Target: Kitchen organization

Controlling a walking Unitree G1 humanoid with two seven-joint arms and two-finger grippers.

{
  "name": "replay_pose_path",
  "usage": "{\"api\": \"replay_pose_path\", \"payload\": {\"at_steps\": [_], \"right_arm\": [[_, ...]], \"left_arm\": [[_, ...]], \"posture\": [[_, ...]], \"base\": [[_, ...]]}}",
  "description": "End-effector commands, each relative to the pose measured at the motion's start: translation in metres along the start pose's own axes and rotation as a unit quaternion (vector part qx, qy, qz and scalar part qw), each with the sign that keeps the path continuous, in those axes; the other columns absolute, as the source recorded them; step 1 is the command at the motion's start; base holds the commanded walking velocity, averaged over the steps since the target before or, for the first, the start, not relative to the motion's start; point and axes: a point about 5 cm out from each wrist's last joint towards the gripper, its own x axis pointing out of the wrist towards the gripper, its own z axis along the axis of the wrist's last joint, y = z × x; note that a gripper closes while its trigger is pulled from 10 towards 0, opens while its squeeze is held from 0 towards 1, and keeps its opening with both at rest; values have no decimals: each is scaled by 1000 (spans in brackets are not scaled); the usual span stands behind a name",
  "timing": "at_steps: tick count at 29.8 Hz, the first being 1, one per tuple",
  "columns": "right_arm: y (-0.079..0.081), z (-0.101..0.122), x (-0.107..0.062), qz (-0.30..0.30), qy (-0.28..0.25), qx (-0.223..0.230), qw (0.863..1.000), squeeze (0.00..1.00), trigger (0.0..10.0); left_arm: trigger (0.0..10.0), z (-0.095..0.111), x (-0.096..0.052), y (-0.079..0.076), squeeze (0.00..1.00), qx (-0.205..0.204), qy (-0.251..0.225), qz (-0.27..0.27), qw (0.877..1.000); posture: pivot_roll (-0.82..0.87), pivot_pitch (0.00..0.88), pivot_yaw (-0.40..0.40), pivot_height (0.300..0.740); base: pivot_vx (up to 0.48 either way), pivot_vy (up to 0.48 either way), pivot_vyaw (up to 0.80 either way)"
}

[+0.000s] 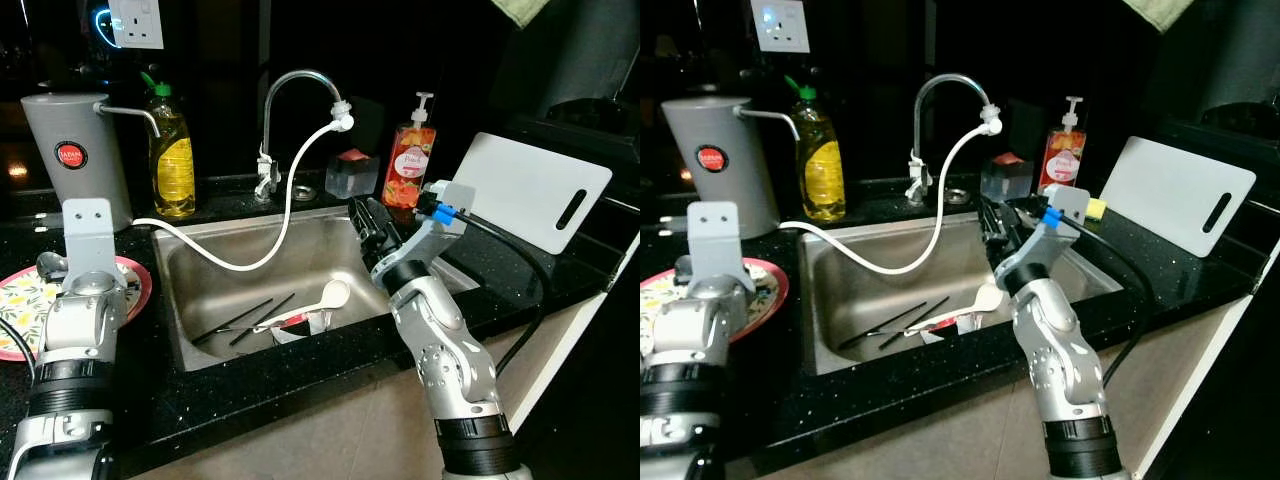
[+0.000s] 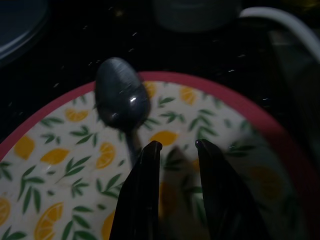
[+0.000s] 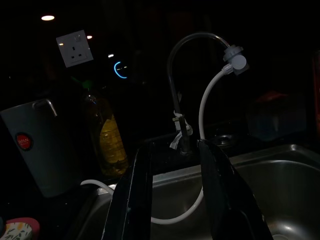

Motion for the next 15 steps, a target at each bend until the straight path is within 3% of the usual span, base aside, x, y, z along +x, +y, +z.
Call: {"api": "replay_pose_path", "payload": {"at_steps": [1,15], "right_arm": [[-4,1,-3,-8,3,-5,1000,0,10000],[-2,1,-2,-7,3,-3,1000,0,10000]], "left_arm": [[10000,0,2,0,0,-10,6,13,1000],[10000,-6,12,4,0,-49,36,13,998]], "posture": [[-63,0,-55,740],[-57,0,-58,740]], "base": [[0,0,0],[0,0,0]]}}
